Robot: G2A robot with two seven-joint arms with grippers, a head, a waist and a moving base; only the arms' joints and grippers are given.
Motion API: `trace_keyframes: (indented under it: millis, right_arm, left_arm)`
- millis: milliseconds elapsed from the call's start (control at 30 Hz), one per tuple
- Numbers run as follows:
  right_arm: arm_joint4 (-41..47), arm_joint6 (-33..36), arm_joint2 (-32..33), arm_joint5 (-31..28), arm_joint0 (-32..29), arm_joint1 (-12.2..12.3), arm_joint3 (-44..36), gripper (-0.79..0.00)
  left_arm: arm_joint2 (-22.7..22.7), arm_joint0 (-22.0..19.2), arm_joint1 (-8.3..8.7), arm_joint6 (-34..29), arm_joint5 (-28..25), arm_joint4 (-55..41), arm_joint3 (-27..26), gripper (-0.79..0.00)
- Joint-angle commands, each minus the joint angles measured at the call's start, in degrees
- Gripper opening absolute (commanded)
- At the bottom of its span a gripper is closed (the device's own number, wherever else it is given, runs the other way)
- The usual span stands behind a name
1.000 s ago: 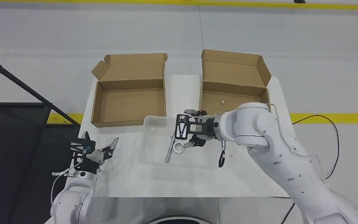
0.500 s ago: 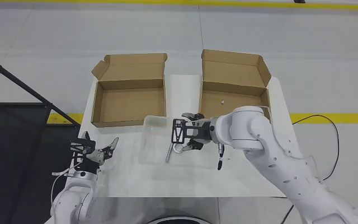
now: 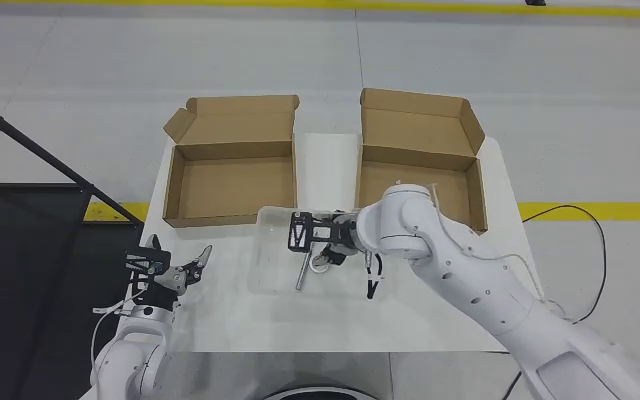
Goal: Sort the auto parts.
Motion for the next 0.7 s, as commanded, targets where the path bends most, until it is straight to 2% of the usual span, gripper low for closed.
trace_keyframes:
  millis: [0, 67, 300, 667]
  right_arm:
    - [1.2, 0.3, -1.5, 0.5, 0.8, -0.8, 1.6, -0.197]
    - [1.9, 0.8, -3.2, 1.1, 1.5, -1.7, 3.6, -0.277]
    - [3.9, 2.8, -6.8, 5.1, 3.6, -4.5, 9.9, -0.409]
    - [4.2, 4.9, -10.4, 9.5, 5.4, -8.2, 17.4, -0.425]
  left_arm:
    - [0.0, 0.0, 0.00, 0.0, 0.0, 0.0, 0.0, 0.000]
    - [0.0, 0.0, 0.00, 0.0, 0.0, 0.0, 0.0, 0.000]
    - [0.0, 0.0, 0.00, 0.0, 0.0, 0.0, 0.0, 0.000]
    - [0.0, 0.0, 0.00, 0.0, 0.0, 0.0, 0.0, 0.000]
